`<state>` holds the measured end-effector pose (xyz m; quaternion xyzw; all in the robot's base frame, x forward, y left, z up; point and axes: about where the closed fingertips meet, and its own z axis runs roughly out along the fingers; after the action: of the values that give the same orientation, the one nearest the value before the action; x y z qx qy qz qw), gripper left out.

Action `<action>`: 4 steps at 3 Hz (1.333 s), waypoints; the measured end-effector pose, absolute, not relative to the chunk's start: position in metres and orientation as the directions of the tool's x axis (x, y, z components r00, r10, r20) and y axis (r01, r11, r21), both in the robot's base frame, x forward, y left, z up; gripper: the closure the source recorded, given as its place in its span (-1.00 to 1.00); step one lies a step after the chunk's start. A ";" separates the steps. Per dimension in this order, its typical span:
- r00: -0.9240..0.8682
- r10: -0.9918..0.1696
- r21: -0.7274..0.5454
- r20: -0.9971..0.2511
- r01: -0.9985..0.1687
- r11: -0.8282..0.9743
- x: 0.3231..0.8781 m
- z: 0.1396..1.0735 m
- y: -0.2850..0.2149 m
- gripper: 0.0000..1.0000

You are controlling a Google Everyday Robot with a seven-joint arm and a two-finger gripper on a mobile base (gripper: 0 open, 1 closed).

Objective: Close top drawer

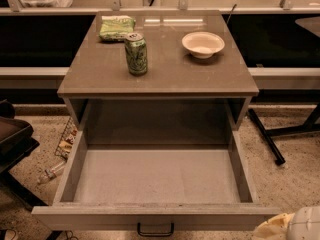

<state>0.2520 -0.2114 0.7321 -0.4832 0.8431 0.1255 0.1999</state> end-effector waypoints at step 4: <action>-0.369 -0.660 0.022 -0.655 -0.882 0.471 0.315 0.662 -0.150 1.00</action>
Offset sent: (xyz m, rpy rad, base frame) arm 0.0358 0.0446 -0.0763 0.2119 -0.0799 0.0064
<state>0.3151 -0.1504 0.6619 -0.4786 0.8054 0.1885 0.2944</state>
